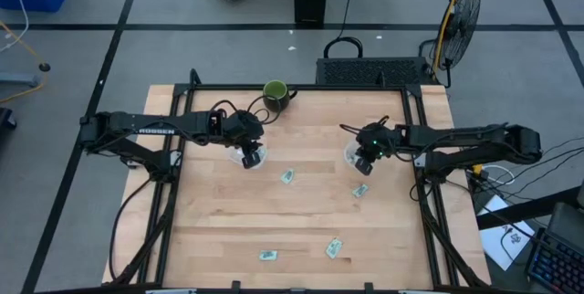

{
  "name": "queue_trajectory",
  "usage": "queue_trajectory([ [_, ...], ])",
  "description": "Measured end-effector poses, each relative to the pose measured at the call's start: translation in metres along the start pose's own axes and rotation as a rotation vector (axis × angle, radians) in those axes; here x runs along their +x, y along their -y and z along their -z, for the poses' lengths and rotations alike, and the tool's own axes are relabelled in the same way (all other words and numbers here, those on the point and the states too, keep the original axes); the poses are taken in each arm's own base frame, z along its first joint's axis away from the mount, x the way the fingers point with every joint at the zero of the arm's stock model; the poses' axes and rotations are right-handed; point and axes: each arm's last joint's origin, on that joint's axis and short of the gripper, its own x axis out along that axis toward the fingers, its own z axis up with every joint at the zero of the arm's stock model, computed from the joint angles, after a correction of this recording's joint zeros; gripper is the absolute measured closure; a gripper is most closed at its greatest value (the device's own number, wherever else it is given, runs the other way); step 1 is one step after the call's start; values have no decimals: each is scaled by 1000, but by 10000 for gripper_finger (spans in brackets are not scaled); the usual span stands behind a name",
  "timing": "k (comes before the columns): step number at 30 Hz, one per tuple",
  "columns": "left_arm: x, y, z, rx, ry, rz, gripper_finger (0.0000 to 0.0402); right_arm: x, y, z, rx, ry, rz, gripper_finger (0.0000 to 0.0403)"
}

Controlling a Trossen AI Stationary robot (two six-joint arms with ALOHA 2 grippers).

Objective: Pick and place Stevia / Truvia into bins
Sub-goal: Put the green and white stevia packet into the right transparent container, then put the white stevia packet into the left transparent container

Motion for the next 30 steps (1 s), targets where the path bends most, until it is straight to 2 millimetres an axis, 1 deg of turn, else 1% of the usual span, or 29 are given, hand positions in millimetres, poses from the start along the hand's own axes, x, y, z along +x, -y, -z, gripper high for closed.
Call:
queue_trajectory([
  [5, 0, 0, 0, 0, 0, 0, 289, 0, 0, 0, 7, 0, 0, 311],
  [8, 0, 0, -1, -9, 10, 2, 289, 0, 0, -1, -9, 11, -4, 301],
  [13, 0, 2, -9, -66, 86, 37, 289, -1, -3, -9, -56, 96, -29, 303],
  [18, 0, 7, -13, -54, 118, 148, 289, -6, -10, -18, -152, 215, -74, 315],
  [22, 9, 20, -13, -50, 105, 199, 289, -14, -18, -22, -233, 301, -111, 315],
  [26, 29, 43, -13, -26, 101, 240, 289, -26, -28, -30, -300, 452, -158, 312],
  [30, 51, 65, -15, -7, 142, 282, 289, -35, -37, -37, -352, 575, -197, 312],
])
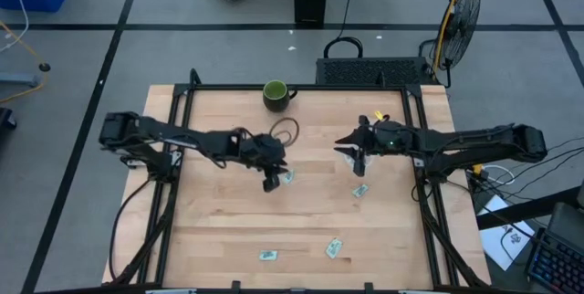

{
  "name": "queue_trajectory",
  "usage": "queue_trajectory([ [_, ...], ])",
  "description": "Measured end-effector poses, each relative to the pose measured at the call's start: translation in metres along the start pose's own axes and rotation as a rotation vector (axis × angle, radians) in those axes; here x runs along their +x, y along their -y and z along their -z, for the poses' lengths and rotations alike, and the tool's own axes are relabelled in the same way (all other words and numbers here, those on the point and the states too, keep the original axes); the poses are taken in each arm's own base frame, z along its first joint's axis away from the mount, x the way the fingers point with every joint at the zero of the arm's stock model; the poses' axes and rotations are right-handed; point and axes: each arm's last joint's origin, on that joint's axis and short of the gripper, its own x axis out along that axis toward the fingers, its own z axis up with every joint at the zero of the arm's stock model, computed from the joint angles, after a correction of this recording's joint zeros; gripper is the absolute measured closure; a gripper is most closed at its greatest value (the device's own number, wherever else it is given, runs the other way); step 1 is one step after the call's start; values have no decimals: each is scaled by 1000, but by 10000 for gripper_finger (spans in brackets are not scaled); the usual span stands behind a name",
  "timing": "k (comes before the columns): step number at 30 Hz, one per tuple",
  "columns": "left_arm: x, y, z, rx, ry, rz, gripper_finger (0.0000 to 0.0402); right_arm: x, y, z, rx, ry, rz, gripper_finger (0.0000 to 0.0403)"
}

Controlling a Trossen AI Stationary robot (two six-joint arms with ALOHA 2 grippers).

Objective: Pick and place Stevia / Truvia into bins
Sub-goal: Put the white stevia packet into the left transparent container

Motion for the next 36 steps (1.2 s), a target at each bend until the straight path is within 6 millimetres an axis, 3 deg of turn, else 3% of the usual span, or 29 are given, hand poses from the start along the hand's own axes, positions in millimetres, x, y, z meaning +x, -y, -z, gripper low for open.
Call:
queue_trajectory([
  [9, 53, 0, 26, -21, -110, -68, 289, 1, -4, 1, -45, -7, -16, 312],
  [18, 75, -1, 45, -88, -175, -133, 289, 1, -4, 1, -46, -8, -16, 312],
  [26, 80, 1, 50, -49, -183, -193, 289, 1, -4, 1, -46, -8, -16, 312],
  [36, 68, 6, 39, -39, -120, -184, 289, 1, -4, 1, -46, -8, -17, 312],
])
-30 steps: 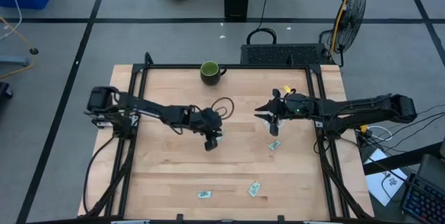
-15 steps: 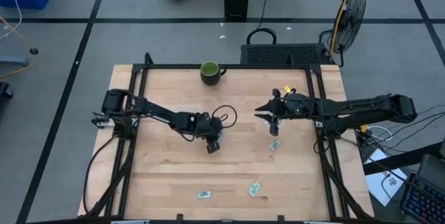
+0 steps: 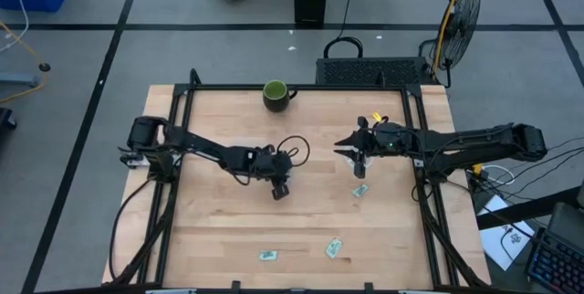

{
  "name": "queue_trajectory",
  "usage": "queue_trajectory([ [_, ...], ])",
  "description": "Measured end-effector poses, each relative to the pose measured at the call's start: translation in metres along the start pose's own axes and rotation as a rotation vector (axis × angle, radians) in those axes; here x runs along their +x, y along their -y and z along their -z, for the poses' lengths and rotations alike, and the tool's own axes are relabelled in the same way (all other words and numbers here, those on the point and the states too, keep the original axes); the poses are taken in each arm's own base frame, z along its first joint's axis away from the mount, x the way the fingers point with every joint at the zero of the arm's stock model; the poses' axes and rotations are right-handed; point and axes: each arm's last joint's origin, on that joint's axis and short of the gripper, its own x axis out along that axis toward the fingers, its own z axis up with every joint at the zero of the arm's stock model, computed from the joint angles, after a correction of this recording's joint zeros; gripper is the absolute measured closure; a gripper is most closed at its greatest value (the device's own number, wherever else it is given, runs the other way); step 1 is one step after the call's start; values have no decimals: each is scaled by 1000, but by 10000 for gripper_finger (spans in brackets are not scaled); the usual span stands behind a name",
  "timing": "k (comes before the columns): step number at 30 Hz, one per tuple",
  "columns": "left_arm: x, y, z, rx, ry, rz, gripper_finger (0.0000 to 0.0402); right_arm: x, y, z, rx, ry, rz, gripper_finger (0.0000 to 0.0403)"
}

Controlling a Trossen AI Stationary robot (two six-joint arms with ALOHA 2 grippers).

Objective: Pick and place Stevia / Truvia into bins
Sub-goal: Put the white stevia packet into the left transparent container

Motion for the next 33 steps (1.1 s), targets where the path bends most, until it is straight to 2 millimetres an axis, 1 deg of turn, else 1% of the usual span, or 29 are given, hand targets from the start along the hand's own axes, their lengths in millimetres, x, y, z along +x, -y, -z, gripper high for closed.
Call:
queue_trajectory([
  [5, 1, -4, -3, 28, 22, -14, 289, 0, 0, 0, 0, 5, 1, 312],
  [9, 6, -11, -1, 31, -7, -38, 289, 0, 0, 0, 1, 5, 0, 312],
  [14, 6, -17, -7, 49, 35, -69, 289, 0, 0, 0, 3, 5, 0, 312],
  [18, 7, -20, -8, 88, 30, -25, 289, 0, 0, 0, 3, 5, 0, 312],
  [21, 7, -19, -8, 128, 20, 1, 289, 0, 0, 0, 3, 5, 0, 312],
  [25, 7, -17, -8, 225, 23, 25, 289, 0, 0, 0, 3, 5, 0, 312],
  [30, 7, -17, -8, 209, 26, 27, 288, 0, 0, 0, 4, 5, 0, 312],
  [33, 7, -17, -8, 247, 28, 27, 288, 0, 0, 0, 4, 5, 0, 312],
])
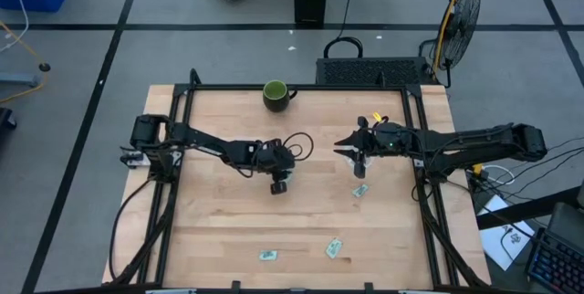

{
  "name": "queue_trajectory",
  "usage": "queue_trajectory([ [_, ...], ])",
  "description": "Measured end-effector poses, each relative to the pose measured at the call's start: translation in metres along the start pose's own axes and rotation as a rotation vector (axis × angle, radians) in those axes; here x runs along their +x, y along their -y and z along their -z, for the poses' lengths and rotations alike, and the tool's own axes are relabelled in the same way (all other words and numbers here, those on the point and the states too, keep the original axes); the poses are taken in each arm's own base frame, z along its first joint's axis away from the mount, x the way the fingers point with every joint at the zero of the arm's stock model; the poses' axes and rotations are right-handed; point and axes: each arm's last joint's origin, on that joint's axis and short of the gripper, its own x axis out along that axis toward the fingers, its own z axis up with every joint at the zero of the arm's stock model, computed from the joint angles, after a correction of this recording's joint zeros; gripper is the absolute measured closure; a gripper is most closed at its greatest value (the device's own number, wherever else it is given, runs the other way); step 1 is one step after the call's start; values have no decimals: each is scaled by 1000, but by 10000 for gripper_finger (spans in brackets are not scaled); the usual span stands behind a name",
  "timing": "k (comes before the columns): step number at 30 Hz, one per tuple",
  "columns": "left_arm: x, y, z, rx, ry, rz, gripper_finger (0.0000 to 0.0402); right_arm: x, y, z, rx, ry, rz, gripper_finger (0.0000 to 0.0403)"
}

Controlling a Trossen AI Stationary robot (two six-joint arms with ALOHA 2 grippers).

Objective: Pick and place Stevia / Truvia into bins
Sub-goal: Put the white stevia packet into the left transparent container

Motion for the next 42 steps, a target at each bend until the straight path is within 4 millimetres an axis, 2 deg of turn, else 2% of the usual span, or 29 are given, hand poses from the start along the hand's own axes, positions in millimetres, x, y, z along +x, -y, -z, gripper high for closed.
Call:
queue_trajectory([
  [8, 0, -3, -2, 70, 21, 37, 280, 0, 0, 0, 0, 0, 0, 312],
  [18, 2, -5, -1, 138, 15, 33, 180, 0, 0, 0, 0, 0, 0, 312],
  [29, 21, -3, 10, 181, -36, 29, 172, 0, 0, 0, 2, 0, 0, 312],
  [33, 20, -4, 10, 178, -38, 13, 192, 0, 0, 0, 2, 0, 0, 312],
  [42, 20, -4, 9, 168, -30, 8, 302, 0, 0, 0, 1, 0, 0, 312],
])
